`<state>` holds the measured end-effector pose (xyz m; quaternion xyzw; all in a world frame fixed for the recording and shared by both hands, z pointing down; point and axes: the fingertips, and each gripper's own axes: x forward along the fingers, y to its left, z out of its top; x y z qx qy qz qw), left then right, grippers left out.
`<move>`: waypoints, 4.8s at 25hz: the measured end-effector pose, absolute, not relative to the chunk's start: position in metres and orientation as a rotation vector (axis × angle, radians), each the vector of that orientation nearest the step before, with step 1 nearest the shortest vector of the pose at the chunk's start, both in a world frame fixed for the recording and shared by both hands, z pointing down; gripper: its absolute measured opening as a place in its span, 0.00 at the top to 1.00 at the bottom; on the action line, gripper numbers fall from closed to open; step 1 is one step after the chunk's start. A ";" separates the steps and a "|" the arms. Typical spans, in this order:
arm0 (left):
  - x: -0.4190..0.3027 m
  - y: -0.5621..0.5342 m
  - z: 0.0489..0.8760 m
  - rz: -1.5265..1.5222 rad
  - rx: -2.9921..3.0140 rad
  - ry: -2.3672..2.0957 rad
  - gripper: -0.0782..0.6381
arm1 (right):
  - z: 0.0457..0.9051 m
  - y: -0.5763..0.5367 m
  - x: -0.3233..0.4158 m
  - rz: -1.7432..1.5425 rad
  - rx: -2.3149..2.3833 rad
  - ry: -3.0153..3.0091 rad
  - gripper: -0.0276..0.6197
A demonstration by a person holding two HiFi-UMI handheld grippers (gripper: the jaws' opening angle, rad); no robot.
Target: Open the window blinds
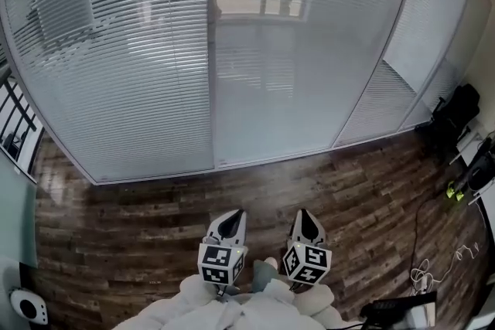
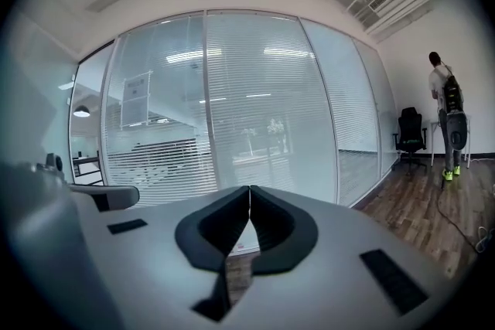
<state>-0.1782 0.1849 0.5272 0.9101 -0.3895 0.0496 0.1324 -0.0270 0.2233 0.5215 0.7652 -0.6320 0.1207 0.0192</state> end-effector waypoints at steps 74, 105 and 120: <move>-0.129 -0.525 0.423 2.006 2.298 -2.364 0.72 | 0.500 -0.350 0.268 0.425 2.271 -2.187 0.94; -0.142 -0.518 0.410 0.319 2.155 -2.215 0.72 | 0.468 -0.377 0.241 0.212 2.152 -2.295 0.94; -0.149 -0.518 0.408 -0.045 2.058 -2.054 0.72 | 0.457 -0.381 0.225 0.045 2.137 -2.324 0.94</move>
